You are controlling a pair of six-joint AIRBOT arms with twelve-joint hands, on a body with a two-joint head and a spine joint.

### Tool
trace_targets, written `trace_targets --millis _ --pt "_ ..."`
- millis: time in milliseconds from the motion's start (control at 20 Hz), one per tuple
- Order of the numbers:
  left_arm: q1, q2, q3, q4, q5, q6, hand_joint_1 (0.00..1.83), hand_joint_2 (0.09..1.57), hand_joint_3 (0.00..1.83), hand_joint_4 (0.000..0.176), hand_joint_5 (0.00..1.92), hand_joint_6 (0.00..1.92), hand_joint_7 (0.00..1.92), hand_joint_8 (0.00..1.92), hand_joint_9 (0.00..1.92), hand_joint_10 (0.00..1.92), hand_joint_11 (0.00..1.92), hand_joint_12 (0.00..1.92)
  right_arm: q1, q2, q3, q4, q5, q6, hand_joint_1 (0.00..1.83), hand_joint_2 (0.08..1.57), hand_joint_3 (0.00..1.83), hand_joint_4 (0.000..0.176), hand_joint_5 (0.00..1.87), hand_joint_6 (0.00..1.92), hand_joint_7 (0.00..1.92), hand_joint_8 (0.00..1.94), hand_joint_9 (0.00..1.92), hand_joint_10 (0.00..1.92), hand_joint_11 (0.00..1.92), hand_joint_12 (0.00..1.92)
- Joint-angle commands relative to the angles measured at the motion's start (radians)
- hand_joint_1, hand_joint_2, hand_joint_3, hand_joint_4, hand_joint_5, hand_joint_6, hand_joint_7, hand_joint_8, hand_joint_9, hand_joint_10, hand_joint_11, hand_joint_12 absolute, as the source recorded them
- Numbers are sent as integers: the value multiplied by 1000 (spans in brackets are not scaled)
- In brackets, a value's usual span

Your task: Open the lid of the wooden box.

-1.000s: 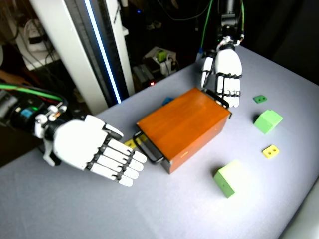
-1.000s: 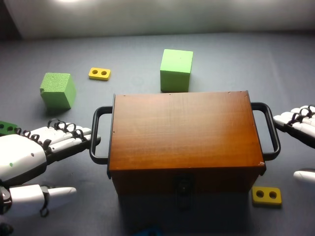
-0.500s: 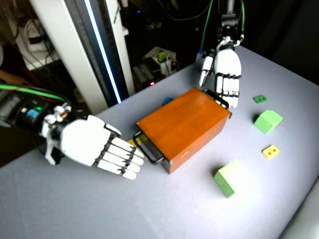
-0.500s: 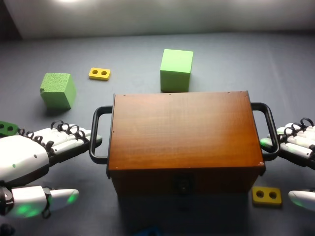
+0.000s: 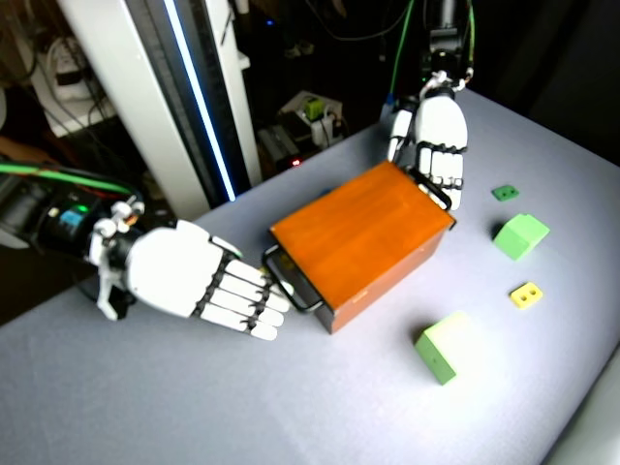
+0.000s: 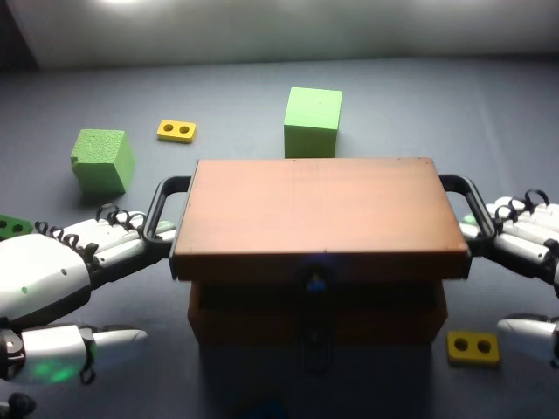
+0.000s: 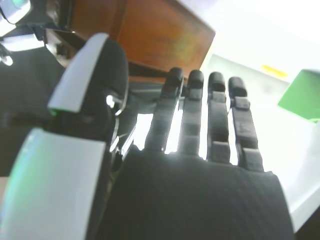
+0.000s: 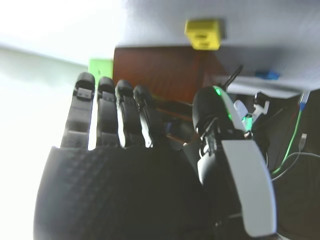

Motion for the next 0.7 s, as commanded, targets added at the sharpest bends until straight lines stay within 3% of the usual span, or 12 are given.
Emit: trace_targets --millis 0,50,100,300,350,450,500,550,600,650 --pt "-7 13 -4 -20 -147 3 314 1429 3 31 0 0 0 0 0 0 0 0 14 5 -5 -4 166 10 182 1447 8 0 0 0 0 0 0 0 0 0" --pt "-7 19 -6 -28 -158 13 330 1426 1 30 0 0 0 0 0 0 0 0 14 7 -6 -1 176 10 159 1451 8 0 0 0 0 0 0 0 0 0" --pt "-7 25 -7 -38 -173 20 301 1432 4 46 0 0 0 0 0 0 0 0 14 9 -5 3 187 10 125 1463 11 0 0 0 0 0 0 0 0 0" --pt "-11 45 -4 -91 -227 67 402 1416 0 46 0 0 0 0 0 0 0 0 14 15 5 28 218 8 120 1455 4 0 0 0 0 0 0 0 0 0" --pt "-16 46 -1 -102 -236 76 415 1396 0 11 6 2 0 0 0 0 0 0 15 15 8 33 223 8 98 1455 3 0 0 0 0 0 0 0 0 0" --pt "-40 45 7 -114 -236 94 472 1384 0 9 21 7 0 0 0 0 0 0 20 14 14 49 237 -1 94 1456 3 0 0 0 0 0 0 0 0 0" --pt "-50 43 9 -124 -241 108 466 1378 0 24 21 5 0 0 0 0 0 0 25 14 16 58 244 -7 92 1443 0 0 0 0 0 0 0 0 0 0" --pt "-57 39 12 -132 -248 117 466 1378 0 24 21 5 0 0 0 0 0 0 30 12 18 65 250 -13 92 1443 0 0 0 0 0 0 0 0 0 0" --pt "-63 34 18 -140 -255 120 464 1378 0 35 16 3 0 0 0 0 0 0 36 8 22 73 256 -19 93 1445 0 0 0 0 0 0 0 0 0 0" --pt "-70 27 25 -147 -259 121 465 1378 0 59 14 1 0 0 0 0 0 0 46 2 29 77 260 -22 117 1441 0 0 0 0 0 0 0 0 0 0"
